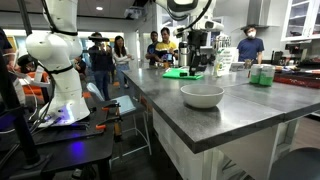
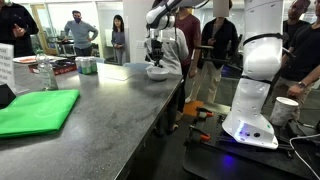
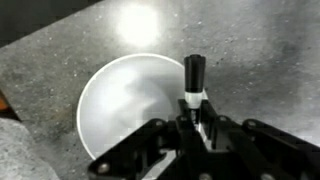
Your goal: Take the marker out of the bowl and put it on the counter
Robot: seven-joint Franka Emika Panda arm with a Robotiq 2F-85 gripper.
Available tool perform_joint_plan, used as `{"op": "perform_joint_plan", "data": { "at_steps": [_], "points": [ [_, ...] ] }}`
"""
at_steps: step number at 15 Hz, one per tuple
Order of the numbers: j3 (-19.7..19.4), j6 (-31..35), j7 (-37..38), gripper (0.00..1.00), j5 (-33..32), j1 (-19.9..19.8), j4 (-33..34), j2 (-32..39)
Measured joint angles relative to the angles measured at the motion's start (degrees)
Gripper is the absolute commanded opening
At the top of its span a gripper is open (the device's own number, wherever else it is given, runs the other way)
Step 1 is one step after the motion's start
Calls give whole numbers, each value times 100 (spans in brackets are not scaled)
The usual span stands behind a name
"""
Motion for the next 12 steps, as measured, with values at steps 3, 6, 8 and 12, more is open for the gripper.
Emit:
{"op": "perform_joint_plan", "data": {
  "at_steps": [3,6,8,12],
  "points": [
    [168,-74,778,5,3,424,-216,-373],
    [377,-73,1417,5,43,813,-228,-372],
    [480,-30,1769,5,46,998,-210,-250],
    [512,459,2095,5,24,1220,-93,302]
  ]
}}
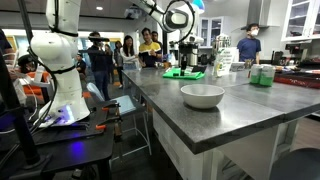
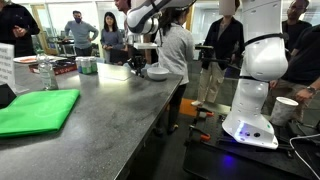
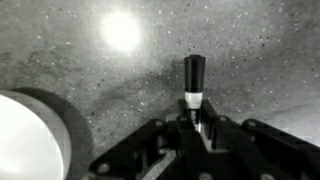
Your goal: Take the marker out of the bowl and put it on the counter
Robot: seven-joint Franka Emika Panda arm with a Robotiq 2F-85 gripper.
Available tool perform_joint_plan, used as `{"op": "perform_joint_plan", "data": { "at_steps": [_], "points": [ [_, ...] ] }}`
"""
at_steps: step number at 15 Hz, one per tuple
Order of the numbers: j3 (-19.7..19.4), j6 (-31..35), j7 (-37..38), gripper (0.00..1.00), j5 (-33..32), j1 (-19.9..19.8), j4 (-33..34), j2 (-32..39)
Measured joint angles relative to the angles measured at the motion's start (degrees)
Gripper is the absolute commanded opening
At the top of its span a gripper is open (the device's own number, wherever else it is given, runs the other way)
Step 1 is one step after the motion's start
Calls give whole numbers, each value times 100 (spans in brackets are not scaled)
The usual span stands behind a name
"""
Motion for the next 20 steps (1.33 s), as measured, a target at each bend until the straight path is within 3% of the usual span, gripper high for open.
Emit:
{"op": "perform_joint_plan", "data": {
  "at_steps": [8,9,10,11,18,20],
  "points": [
    [-1,506,100,5,6,77,640,1057],
    [-3,506,146,17,-5,94,667,1078],
    [-15,506,209,43,-29,118,677,1080],
    [-35,506,280,44,-48,143,687,1080],
    [-52,459,403,95,-61,194,723,961],
    [-52,395,403,100,-64,209,683,827]
  ]
}}
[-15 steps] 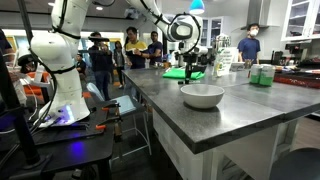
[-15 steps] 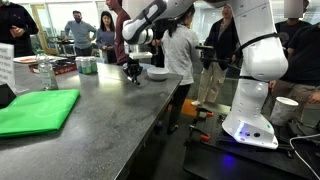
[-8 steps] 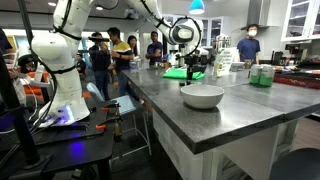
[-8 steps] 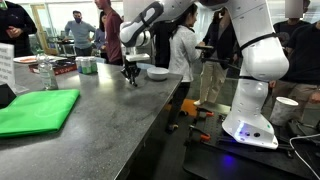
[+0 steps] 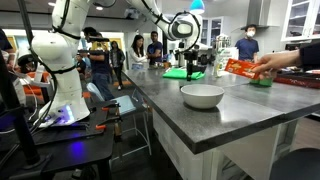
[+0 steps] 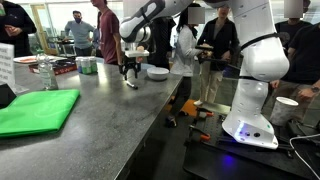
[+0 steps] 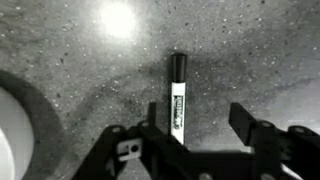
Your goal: Take the marker out of the bowl and put it on the counter
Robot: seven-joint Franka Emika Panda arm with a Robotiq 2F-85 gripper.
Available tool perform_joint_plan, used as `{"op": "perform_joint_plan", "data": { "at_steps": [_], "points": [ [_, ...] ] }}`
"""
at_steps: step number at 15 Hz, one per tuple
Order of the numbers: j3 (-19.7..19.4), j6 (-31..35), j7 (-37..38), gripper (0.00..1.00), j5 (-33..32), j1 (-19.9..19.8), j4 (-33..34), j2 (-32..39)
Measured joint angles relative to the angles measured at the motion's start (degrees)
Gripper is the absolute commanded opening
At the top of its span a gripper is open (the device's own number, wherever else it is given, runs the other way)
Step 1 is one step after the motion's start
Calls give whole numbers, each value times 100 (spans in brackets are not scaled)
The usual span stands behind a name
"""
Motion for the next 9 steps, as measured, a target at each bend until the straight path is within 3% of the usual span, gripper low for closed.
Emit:
{"op": "perform_joint_plan", "data": {
  "at_steps": [9],
  "points": [
    [41,-423,-12,100,-473,104,-818,-1441]
  ]
}}
